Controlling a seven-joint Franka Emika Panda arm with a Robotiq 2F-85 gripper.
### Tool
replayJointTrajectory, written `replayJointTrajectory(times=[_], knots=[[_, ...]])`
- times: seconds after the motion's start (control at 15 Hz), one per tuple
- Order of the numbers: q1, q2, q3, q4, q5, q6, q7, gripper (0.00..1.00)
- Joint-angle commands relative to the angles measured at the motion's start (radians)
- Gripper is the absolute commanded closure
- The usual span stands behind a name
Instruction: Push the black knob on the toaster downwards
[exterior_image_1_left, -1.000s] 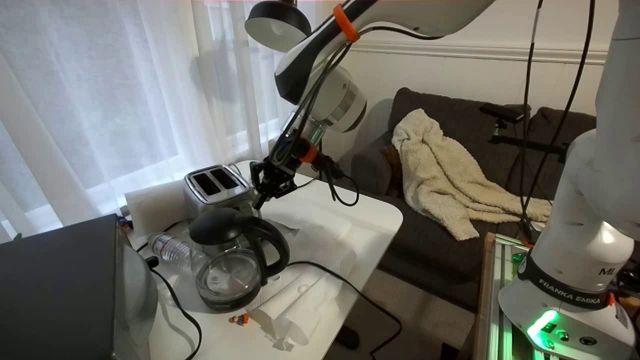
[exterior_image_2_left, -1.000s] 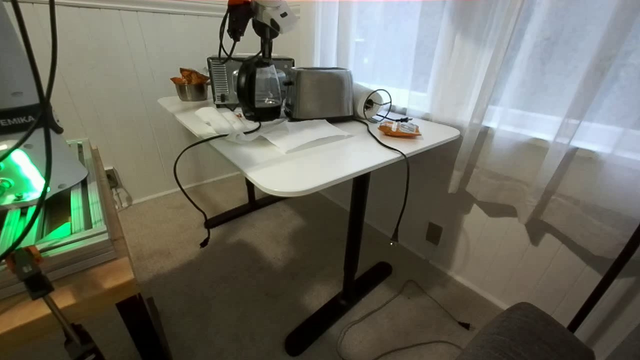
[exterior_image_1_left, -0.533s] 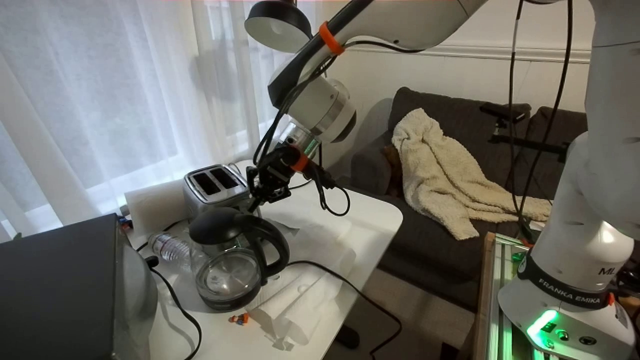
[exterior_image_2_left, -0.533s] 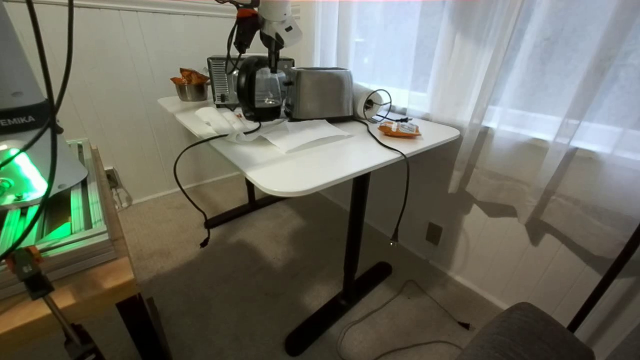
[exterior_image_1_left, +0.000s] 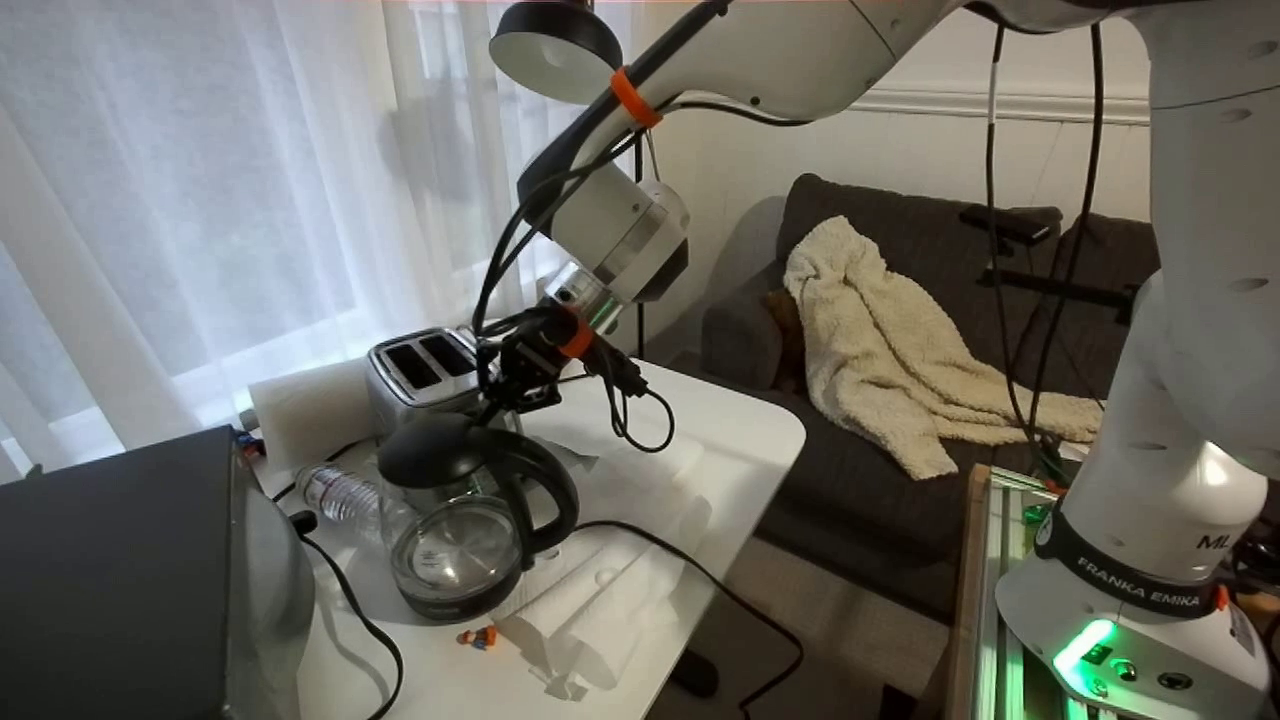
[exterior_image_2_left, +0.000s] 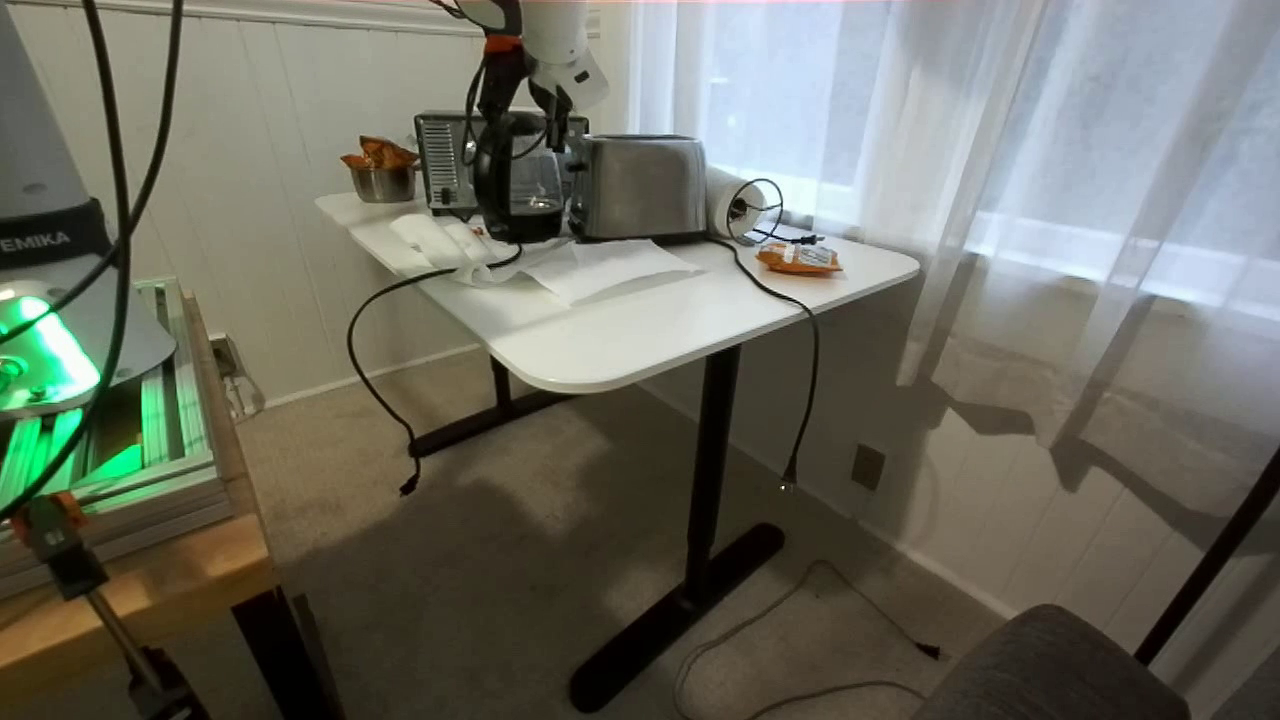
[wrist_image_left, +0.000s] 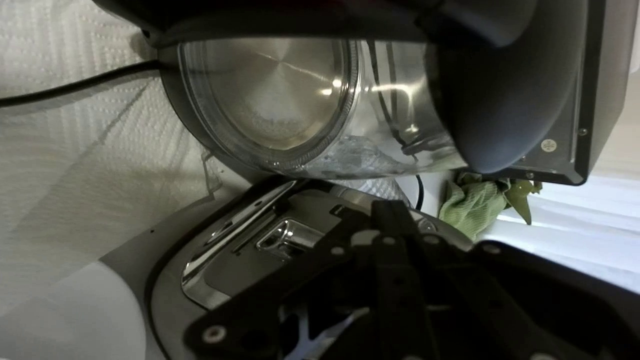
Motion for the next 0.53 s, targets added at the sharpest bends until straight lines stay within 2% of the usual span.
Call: replayJointTrajectory(times=[0.0,0.2,0.47], knots=[[-0.001,0.046,0.011,0.048,0.076,0.039,-0.064,1.0],[-0.006,0.075,0.018,0.079,0.133,0.029,-0.111,1.0],[0.011,0.116,0.016,0.098,0.128,0.045,-0.119,1.0]])
